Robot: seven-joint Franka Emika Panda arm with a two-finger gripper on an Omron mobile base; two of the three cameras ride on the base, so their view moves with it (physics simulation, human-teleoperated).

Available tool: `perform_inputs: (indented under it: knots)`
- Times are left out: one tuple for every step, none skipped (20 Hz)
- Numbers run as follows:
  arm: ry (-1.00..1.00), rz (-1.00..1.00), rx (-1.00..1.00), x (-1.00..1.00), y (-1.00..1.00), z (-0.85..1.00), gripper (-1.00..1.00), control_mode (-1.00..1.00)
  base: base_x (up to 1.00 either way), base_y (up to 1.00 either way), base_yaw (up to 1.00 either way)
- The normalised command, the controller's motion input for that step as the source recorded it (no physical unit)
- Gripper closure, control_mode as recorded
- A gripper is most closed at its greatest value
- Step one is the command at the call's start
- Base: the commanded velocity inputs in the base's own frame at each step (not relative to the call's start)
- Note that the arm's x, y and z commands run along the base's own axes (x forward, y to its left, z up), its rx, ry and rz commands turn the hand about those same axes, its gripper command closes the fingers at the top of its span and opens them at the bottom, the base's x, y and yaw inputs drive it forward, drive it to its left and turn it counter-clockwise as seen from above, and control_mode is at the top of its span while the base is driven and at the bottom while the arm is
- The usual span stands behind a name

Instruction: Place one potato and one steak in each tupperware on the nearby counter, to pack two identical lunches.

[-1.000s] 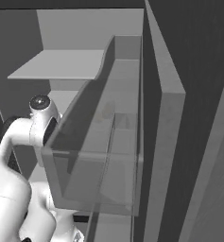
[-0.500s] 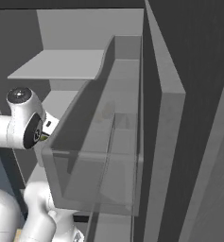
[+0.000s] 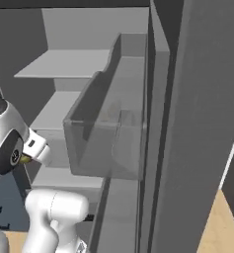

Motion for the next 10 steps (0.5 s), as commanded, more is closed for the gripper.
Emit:
perform_inputs:
  knots:
    - [0.0, 0.0, 0.0, 0.0, 0.0, 0.0, 1.0, 1.0, -1.0, 0.06, 0.01]
    - [0.0, 0.0, 0.0, 0.0, 0.0, 0.0, 1.0, 1.0, -1.0, 0.33, 0.08]
    - [0.0, 0.0, 0.0, 0.0, 0.0, 0.0, 1.0, 1.0, -1.0, 0.55, 0.1]
    - [0.0, 0.0, 0.0, 0.0, 0.0, 0.0, 1.0, 1.0, -0.83, 0.81, 0.09]
    - [0.0, 0.0, 0.0, 0.0, 0.0, 0.0, 1.0, 1.0, -0.66, 0.93, 0.05]
    - [0.0, 0.0, 0.0, 0.0, 0.0, 0.0, 1.0, 1.0, -0.46, 1.0, 0.0]
    - [0.0, 0.0, 0.0, 0.0, 0.0, 0.0, 1.0, 1.0, -0.29, 1.0, 0.0]
    - [0.0, 0.0, 0.0, 0.0, 0.0, 0.0, 1.0, 1.0, -0.16, 1.0, 0.0]
    - [0.0, 0.0, 0.0, 0.0, 0.0, 0.0, 1.0, 1.0, -0.08, 1.0, 0.0]
    - [0.0, 0.0, 0.0, 0.0, 0.0, 0.0, 1.0, 1.0, 0.0, 1.0, -0.01]
